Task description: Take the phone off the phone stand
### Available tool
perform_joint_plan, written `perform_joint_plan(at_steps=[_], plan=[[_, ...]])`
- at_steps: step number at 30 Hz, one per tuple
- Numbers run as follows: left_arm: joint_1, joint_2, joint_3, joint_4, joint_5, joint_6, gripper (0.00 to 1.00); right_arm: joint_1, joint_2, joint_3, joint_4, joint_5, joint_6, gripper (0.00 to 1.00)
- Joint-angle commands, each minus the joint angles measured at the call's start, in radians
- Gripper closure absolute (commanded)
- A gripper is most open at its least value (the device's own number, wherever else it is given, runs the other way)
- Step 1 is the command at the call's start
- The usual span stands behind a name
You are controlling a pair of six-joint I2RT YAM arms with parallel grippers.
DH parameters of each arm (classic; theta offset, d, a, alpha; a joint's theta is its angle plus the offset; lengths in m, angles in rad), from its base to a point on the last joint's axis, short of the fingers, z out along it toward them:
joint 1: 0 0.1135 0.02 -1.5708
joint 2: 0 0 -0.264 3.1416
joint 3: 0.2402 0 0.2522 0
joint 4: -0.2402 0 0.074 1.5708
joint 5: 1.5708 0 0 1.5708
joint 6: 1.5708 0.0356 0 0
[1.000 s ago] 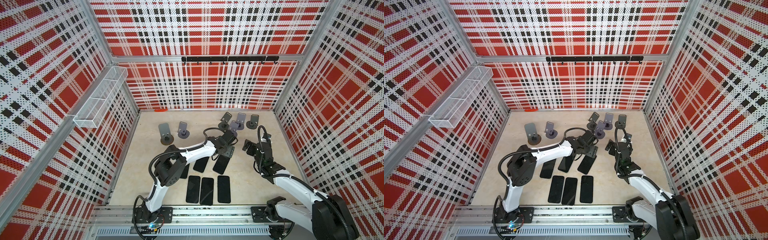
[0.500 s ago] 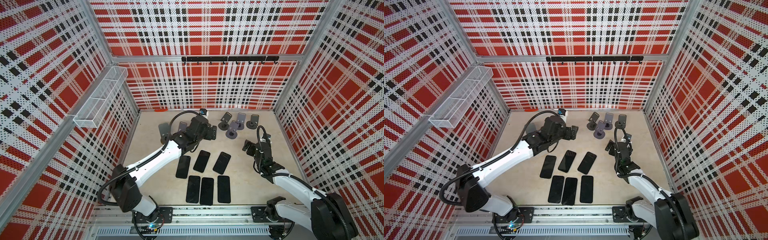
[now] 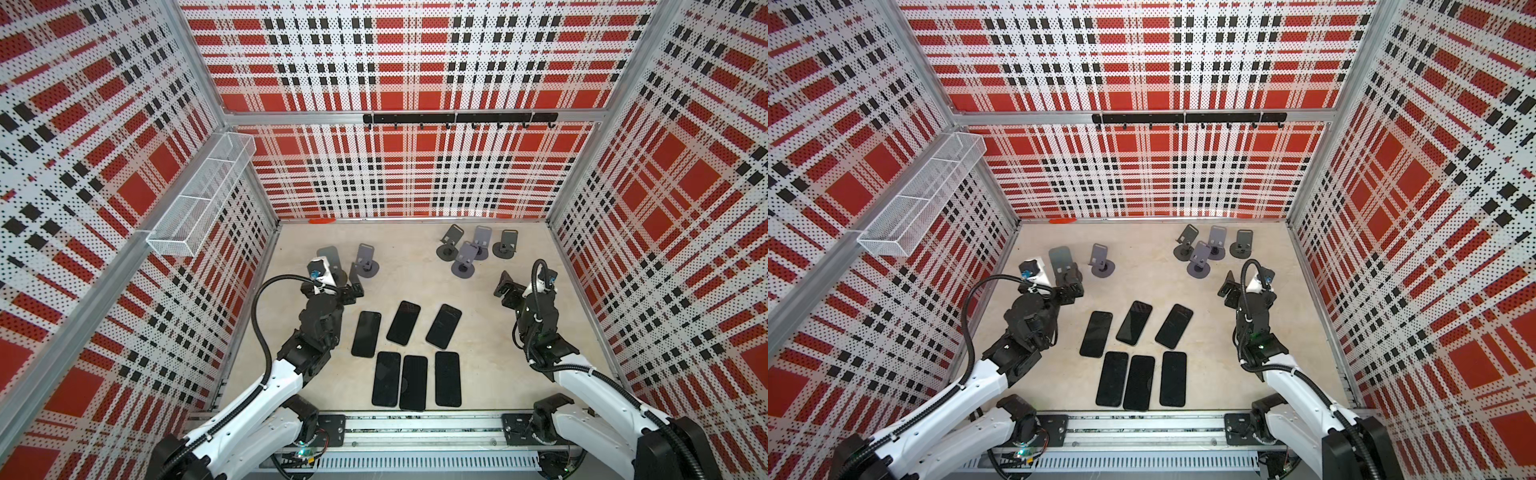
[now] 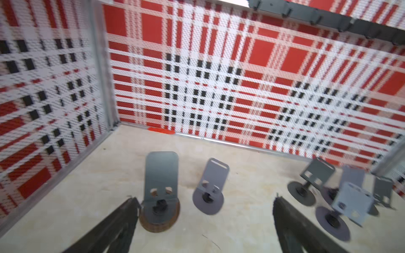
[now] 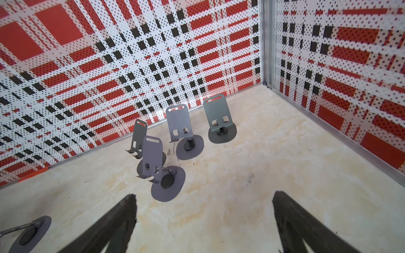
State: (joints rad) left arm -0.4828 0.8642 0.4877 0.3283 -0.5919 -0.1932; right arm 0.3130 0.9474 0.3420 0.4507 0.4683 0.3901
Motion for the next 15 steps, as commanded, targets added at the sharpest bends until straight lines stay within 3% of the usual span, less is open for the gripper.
perform_joint_plan(at_steps=[1,4,7,9,12,14,15], plan=[[0.083,0.029,-0.076,0.169,-0.027,0.048,0.02,-0.004,0.008,-0.127,0.360,-0.097,-0.279,0.00],[0.172,0.060,-0.127,0.183,-0.034,0.046,0.02,-0.020,0.009,-0.233,0.574,-0.101,-0.379,0.00],[0.274,0.072,-0.199,0.258,0.033,0.079,0.02,-0.095,0.016,-0.185,0.398,-0.198,-0.384,0.00],[0.311,0.090,-0.252,0.338,0.043,0.085,0.02,-0.135,0.058,-0.188,0.410,-0.190,-0.372,0.00],[0.365,0.129,-0.362,0.557,0.180,0.179,0.02,-0.224,0.122,-0.198,0.449,-0.247,-0.327,0.00],[0.407,0.178,-0.441,0.757,0.333,0.244,0.02,-0.267,0.188,-0.226,0.554,-0.301,-0.318,0.00],[0.420,0.208,-0.460,0.825,0.349,0.243,0.02,-0.276,0.223,-0.236,0.610,-0.313,-0.319,0.00]])
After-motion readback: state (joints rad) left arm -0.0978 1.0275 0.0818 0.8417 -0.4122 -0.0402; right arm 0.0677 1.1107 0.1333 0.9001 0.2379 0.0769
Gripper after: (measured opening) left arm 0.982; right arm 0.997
